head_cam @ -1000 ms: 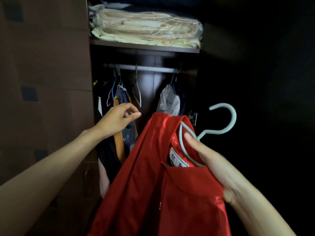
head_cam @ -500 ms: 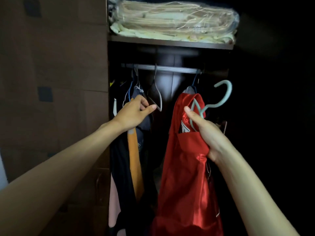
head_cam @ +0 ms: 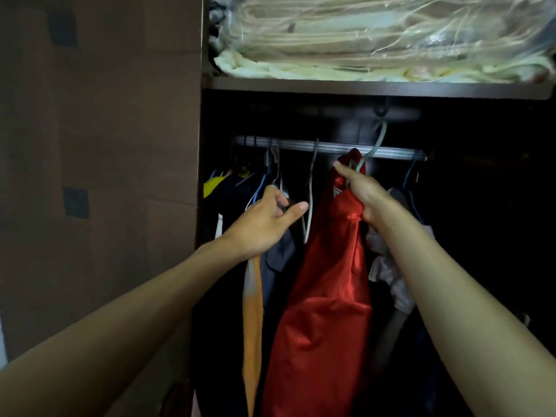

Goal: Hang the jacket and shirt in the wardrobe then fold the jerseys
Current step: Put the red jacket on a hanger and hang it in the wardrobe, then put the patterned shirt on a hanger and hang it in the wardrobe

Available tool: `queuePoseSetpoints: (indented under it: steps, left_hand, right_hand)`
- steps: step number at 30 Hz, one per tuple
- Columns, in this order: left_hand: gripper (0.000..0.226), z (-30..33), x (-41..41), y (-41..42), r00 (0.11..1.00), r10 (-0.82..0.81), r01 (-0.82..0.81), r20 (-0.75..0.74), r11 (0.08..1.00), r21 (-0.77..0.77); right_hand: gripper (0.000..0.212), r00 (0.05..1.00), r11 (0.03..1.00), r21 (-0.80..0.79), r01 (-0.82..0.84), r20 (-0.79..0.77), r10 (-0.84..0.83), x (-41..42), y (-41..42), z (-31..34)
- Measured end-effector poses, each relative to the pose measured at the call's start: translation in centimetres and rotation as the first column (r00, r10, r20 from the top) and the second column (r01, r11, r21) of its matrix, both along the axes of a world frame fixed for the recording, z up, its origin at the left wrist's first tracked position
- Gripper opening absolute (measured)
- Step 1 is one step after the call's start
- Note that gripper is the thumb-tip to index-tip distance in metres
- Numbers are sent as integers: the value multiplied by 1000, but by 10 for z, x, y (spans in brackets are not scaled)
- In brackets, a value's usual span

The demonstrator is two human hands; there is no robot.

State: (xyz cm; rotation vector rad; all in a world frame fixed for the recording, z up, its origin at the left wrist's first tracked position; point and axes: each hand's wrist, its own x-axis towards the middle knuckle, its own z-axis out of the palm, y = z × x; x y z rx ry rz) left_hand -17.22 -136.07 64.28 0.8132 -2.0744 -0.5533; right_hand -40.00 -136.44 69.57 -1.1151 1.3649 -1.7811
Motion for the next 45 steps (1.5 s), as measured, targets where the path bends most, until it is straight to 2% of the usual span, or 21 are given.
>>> queuePoseSetpoints:
  steps: [8, 11, 13, 14, 15, 16, 17, 19, 20, 22, 24, 26, 28, 29, 32, 35, 37, 40, 43, 45]
  left_hand:
    - [43, 0, 2, -20, 997, 62, -62, -49, 998, 15]
    - [40, -11, 12, -24, 994, 72, -68, -85, 997, 47]
    - [40, -19, 20, -25, 991, 89, -84, -99, 995, 59]
    - [41, -23, 23, -24, 988, 108, -101, -111, 993, 66]
    - [41, -26, 26, -22, 984, 128, -120, -126, 990, 72]
    - [42, -29, 29, -19, 979, 146, -136, -140, 988, 78]
    - [42, -32, 32, -13, 976, 158, -147, -148, 985, 85]
    - [39, -34, 39, 0, 974, 171, -157, -151, 982, 100]
    - [37, -34, 44, 9, 973, 175, -160, -153, 982, 103]
    - [35, -33, 59, 30, 967, 194, -181, -164, 979, 95]
    - [35, -34, 81, 57, 955, 239, -228, -175, 970, 84]
    - [36, -37, 113, 92, 936, 318, -310, -154, 948, 74]
    - [39, -43, 154, 134, 903, 413, -408, -121, 911, 65]
    - [40, -46, 177, 158, 880, 462, -458, -105, 887, 67]
    - [42, -61, 251, 244, 766, 639, -633, -71, 769, 91]
    - [42, -88, 320, 352, 586, 808, -790, -67, 587, 175]
    - [42, -120, 361, 436, 415, 908, -879, -58, 416, 231]
    - [43, -176, 401, 572, 123, 992, -940, -5, 118, 320]
    - [43, -220, 408, 702, -179, 980, -901, 93, -201, 385]
    - [42, -243, 398, 780, -349, 925, -830, 147, -379, 409]
  right_hand:
    - [15, 998, 999, 48, 21, -59, -18, -55, -111, 0]
    - [17, 998, 998, 62, 23, -55, -19, -66, -123, -12]
    - [19, 994, 994, 105, 21, -111, -9, -65, -121, -16]
    - [26, 990, 993, 119, 28, -143, -11, -64, -118, -17]
    - [45, 978, 986, 149, 78, -202, -47, -61, -112, -16]
    - [71, 949, 970, 176, 167, -295, -110, -56, -105, -16]
    - [88, 868, 937, 178, 301, -459, -192, -47, -92, -16]
    - [98, 591, 836, 58, 546, -734, -335, -21, -62, -19]
    - [98, 494, 819, -25, 574, -787, -370, -3, -47, -21]
    - [89, 424, 832, -173, 526, -795, -433, 37, -17, -25]
    - [71, 438, 871, -289, 396, -775, -456, 76, 13, -33]
    - [49, 546, 908, -377, 184, -728, -414, 121, 48, -45]
    - [31, 685, 899, -433, -61, -673, -278, 175, 89, -59]
    - [25, 722, 886, -436, -159, -663, -197, 204, 111, -67]
    - [17, 720, 806, -409, -429, -694, 31, 296, 176, -96]
    - [19, 569, 699, -244, -672, -775, 275, 390, 240, -136]
    - [22, 385, 579, -76, -812, -815, 433, 453, 291, -169]
    - [27, 47, 310, 155, -938, -830, 556, 534, 389, -221]
    - [30, -242, 55, 314, -948, -821, 517, 593, 492, -274]
    - [32, -393, -104, 388, -916, -809, 437, 619, 561, -306]
